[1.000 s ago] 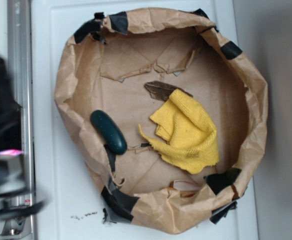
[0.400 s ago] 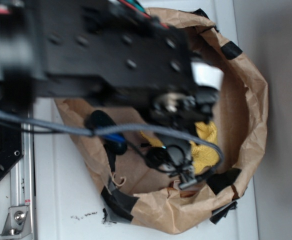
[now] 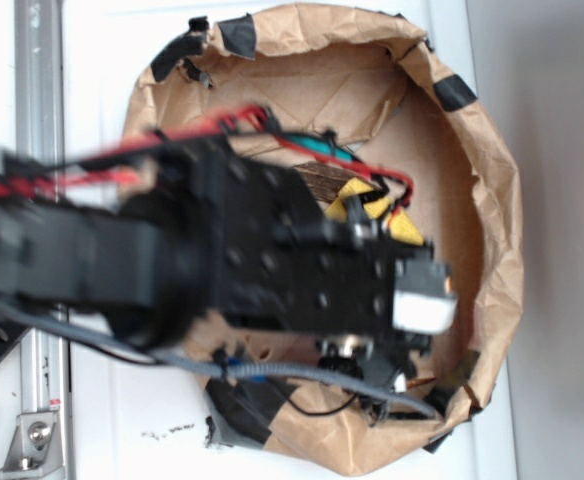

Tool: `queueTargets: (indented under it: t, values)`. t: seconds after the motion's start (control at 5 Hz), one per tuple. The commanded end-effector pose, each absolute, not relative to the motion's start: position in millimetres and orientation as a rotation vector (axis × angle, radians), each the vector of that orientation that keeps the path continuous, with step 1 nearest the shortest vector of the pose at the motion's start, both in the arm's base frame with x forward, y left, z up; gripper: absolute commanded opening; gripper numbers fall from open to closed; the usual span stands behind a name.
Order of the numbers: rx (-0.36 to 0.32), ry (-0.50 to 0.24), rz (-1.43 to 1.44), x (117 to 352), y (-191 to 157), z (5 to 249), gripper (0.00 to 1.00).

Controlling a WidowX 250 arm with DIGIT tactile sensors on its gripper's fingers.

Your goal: Grab the yellow cloth.

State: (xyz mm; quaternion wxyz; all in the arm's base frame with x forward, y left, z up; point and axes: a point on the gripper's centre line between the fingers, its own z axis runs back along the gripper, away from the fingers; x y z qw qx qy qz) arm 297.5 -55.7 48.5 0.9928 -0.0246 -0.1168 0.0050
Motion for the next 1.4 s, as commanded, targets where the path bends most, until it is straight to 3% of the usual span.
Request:
queueTargets:
  t: [0.0,0.2,0.6,0.8,1.0,1.2]
  values:
    - [0.021,-0.275,-0.015,297,-46,51,0.0]
    - [0.018,-0.309,-0.02,289,-39,84,0.0]
    - [-0.001,-0.389,0.018,257,-10,182,0.0]
    - [0.194,-0.316,-0.076,254,-11,213,0.0]
    - [0.23,-0.22,-0.12,253,-5,223,0.0]
    - [0.28,-0.156,-0.101,260,-7,213,0.0]
